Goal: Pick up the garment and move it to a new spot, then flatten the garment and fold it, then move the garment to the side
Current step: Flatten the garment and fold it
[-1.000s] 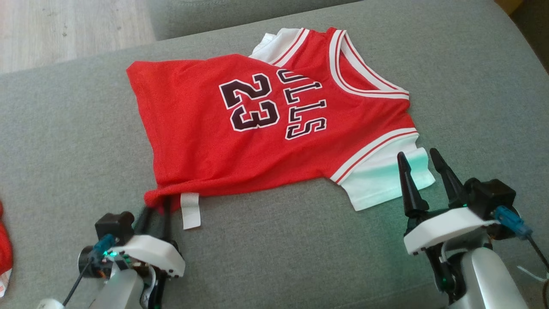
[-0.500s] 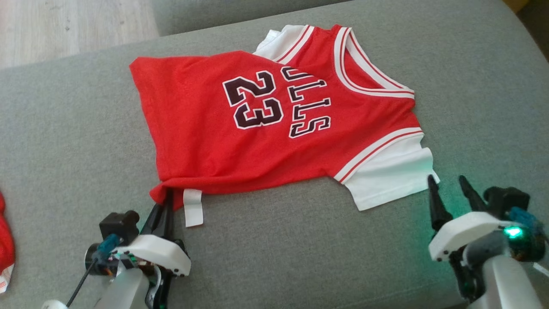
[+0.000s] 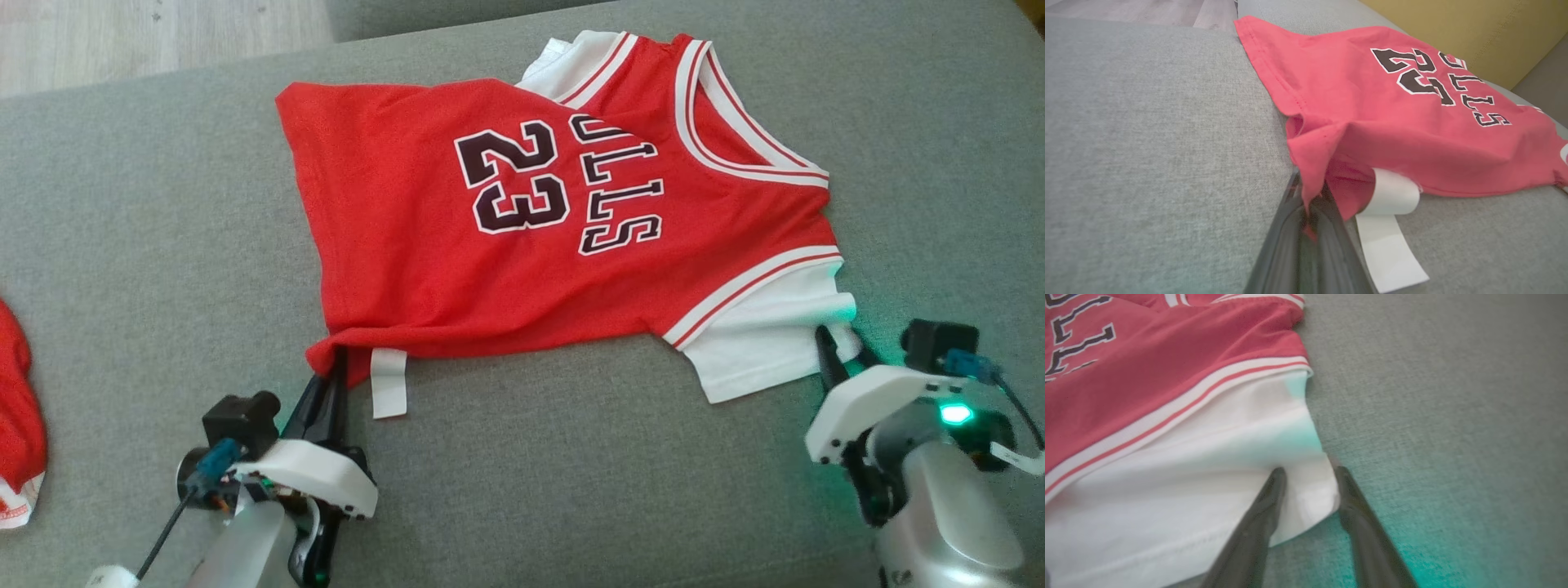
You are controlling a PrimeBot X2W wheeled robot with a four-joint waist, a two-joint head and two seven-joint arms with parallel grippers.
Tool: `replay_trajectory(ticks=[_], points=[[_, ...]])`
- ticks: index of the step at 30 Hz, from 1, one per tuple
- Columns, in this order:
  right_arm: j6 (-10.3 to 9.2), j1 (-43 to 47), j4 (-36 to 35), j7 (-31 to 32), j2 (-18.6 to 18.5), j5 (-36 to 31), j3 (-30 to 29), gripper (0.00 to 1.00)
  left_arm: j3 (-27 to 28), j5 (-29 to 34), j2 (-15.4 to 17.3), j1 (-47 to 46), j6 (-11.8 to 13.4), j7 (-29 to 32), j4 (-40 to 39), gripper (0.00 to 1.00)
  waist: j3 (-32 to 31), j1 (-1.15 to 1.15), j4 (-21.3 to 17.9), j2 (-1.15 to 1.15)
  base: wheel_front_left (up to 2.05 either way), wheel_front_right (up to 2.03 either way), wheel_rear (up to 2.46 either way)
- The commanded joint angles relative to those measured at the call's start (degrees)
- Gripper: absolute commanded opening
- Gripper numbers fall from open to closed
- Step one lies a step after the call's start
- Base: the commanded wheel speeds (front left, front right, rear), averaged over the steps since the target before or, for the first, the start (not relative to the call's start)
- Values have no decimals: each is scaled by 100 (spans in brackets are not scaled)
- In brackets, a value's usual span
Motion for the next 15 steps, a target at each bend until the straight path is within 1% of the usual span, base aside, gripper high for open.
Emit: replay_trajectory(ticks=[1,4,7,11,15], points=[[43,24,148,-9,13,121,319,0,194,-10,82,-105,-44,-54,-157,0,-14,0,-4,0,0,0,0],[43,24,59,-355,13,376,370,0,273,-98,87,-52,-62,-54,-300,0,-82,0,-41,0,0,0,0],[43,25,-366,-572,13,653,422,0,394,-296,82,59,-86,-54,-649,0,-194,0,-132,0,0,0,0],[43,67,-1459,-516,13,950,417,0,539,-703,147,280,-113,-21,-1528,0,-366,0,-250,0,0,0,0],[43,248,-2819,-99,13,1285,275,0,675,-1283,273,524,-126,236,-2836,0,-519,0,-291,0,0,0,0]])
